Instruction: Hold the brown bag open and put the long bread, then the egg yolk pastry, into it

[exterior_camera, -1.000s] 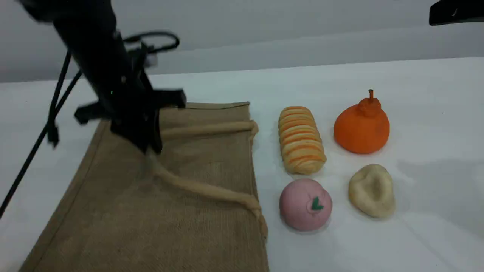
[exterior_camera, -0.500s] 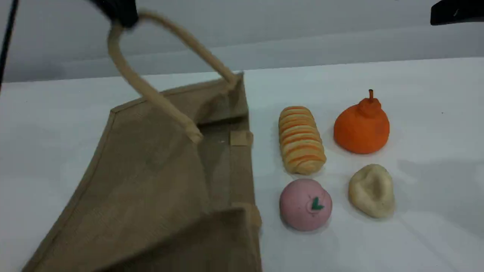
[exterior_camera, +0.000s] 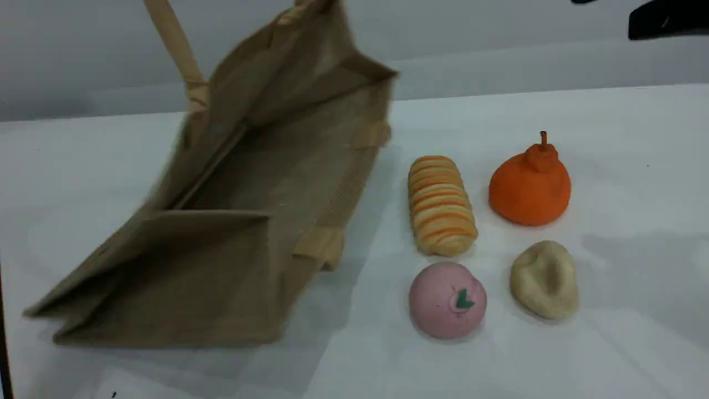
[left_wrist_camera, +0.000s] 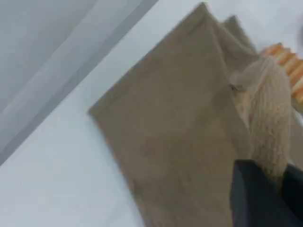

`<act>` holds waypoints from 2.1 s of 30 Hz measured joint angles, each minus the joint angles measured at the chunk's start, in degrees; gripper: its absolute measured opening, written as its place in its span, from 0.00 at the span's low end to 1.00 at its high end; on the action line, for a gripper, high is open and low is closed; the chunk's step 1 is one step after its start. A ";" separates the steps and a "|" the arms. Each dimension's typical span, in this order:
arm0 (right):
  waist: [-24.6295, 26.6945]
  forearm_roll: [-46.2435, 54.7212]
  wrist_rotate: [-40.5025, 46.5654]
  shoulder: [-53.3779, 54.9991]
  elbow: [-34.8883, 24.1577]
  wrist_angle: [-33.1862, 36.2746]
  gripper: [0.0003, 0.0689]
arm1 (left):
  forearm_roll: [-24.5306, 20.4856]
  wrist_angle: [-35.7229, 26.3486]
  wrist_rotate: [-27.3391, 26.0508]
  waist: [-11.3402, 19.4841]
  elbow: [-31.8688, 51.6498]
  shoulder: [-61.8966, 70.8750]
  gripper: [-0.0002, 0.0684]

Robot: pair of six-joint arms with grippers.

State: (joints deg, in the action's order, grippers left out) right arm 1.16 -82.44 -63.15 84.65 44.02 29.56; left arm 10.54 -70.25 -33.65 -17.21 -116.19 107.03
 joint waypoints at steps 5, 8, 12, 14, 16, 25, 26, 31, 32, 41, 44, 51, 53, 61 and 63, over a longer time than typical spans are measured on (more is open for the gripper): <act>-0.08 -7.18 -6.42 4.66 0.00 -0.48 0.74 | -0.26 0.19 -3.51 0.00 0.00 -0.95 0.14; -0.06 -12.05 -11.35 8.38 0.00 0.99 0.74 | -0.26 0.19 -5.05 0.00 0.00 -1.15 0.14; -0.06 -17.37 -17.40 13.86 0.00 4.65 0.74 | 0.10 0.21 -6.74 0.00 0.00 -1.15 0.14; -0.06 -17.65 -19.90 16.48 0.07 7.17 0.74 | 0.30 0.21 -7.68 0.00 0.00 -1.15 0.14; -0.75 -17.53 -21.77 19.12 0.19 9.67 0.74 | 0.62 0.21 -7.87 0.00 0.00 -1.15 0.14; -9.06 -17.62 -23.62 26.13 4.86 4.89 0.74 | 6.24 0.25 -9.51 0.00 0.00 -1.10 0.14; -9.94 -17.59 -23.62 26.85 5.62 3.09 0.74 | 6.85 0.25 -9.51 0.00 0.00 -1.10 0.14; -11.37 -17.66 -23.74 30.79 9.22 -1.27 0.74 | 7.83 0.32 -9.39 0.00 0.00 -1.10 0.14; -11.43 -17.66 -23.74 31.38 9.78 -1.53 0.74 | 7.68 0.37 -9.40 0.00 0.00 -1.10 0.14; -11.49 -17.57 -23.92 37.14 13.74 -1.85 0.74 | 7.44 0.37 -9.33 0.00 0.00 -1.10 0.14; -11.49 -17.51 -23.47 39.05 14.93 -0.88 0.74 | 7.44 0.31 -9.08 0.00 0.00 -1.10 0.14; -11.49 -17.50 -23.04 42.81 17.85 0.12 0.74 | 7.44 0.31 -7.96 0.00 0.00 -1.10 0.14; -11.49 -17.66 -22.64 44.12 18.68 1.51 0.74 | 7.44 0.26 -7.85 0.00 0.00 -1.10 0.14; -11.54 -17.56 -22.51 46.25 19.36 1.41 0.44 | 7.43 0.26 -7.58 0.00 0.00 -1.10 0.14; -11.54 -17.56 -22.51 46.25 19.36 1.41 0.23 | 7.43 0.26 -7.58 0.00 0.00 -1.10 0.14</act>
State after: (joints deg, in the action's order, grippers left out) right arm -10.38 -100.00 -85.66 130.89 63.37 30.98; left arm 17.97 -69.99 -41.22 -17.21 -116.19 105.92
